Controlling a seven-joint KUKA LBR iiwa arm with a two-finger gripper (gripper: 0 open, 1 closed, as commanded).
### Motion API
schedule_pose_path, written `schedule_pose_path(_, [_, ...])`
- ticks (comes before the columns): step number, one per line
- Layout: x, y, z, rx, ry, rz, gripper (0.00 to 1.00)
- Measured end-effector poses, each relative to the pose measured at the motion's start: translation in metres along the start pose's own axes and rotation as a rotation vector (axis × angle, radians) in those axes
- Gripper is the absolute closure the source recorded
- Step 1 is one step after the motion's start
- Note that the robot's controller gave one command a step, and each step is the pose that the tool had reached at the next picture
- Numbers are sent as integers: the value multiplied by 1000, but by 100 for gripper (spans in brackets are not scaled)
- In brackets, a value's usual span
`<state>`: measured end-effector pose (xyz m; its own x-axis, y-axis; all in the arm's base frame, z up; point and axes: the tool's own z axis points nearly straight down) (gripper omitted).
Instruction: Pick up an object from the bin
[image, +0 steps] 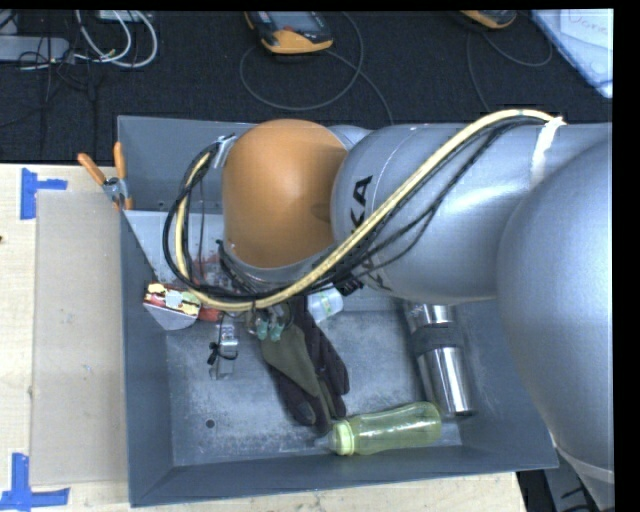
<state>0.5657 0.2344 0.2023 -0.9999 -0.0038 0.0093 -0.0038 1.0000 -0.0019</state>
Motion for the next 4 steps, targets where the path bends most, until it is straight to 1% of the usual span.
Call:
schedule_pose_path(1, [-2, -1, -5, -2, -8, 4, 0])
schedule_pose_path(2, [-36, -7, -6, -1, -4, -30, 0])
schedule_pose_path(3, [-47, -3, 38, -1, -10, -237, 0])
schedule_pose_path(4, [-44, -28, 113, -1, -1, 120, 100])
